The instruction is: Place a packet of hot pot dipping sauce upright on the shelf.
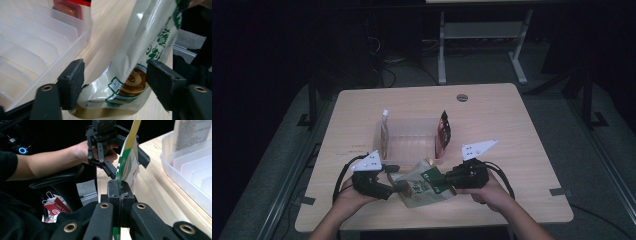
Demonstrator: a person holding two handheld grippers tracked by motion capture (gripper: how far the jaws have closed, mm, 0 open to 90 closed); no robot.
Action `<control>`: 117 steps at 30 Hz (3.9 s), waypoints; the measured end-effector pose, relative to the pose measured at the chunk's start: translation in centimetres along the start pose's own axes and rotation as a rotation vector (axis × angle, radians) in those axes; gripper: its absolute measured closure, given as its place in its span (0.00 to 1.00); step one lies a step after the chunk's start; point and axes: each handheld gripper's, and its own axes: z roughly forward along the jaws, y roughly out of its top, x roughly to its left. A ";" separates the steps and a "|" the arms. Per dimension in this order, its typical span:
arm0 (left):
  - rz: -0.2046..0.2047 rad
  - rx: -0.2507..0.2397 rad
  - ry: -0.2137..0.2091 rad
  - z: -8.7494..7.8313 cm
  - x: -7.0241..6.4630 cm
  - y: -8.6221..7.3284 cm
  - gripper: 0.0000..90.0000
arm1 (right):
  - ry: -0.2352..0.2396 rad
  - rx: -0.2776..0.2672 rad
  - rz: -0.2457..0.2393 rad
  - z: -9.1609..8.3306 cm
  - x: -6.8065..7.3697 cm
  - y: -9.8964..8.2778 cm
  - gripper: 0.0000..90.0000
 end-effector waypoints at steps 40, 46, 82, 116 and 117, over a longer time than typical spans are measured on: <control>-0.049 0.059 0.061 -3.2 0.2 -3.0 0.17 | -0.151 -0.227 -0.034 -0.3 -2.4 8.7 1.00; -0.039 0.075 0.053 -3.0 0.2 -3.0 0.17 | -0.203 -0.230 -0.013 0.1 -4.1 10.0 1.00; -0.040 0.109 0.026 -2.3 0.1 -3.3 0.17 | -0.318 -0.097 0.034 4.8 -7.5 9.4 0.99; -0.041 0.140 0.023 -1.9 0.2 -3.5 0.17 | -0.427 0.097 -0.112 1.9 -3.4 8.2 0.28; -0.039 0.142 0.022 -1.9 0.3 -3.5 0.17 | -0.426 0.097 -0.119 1.7 -3.3 7.9 0.27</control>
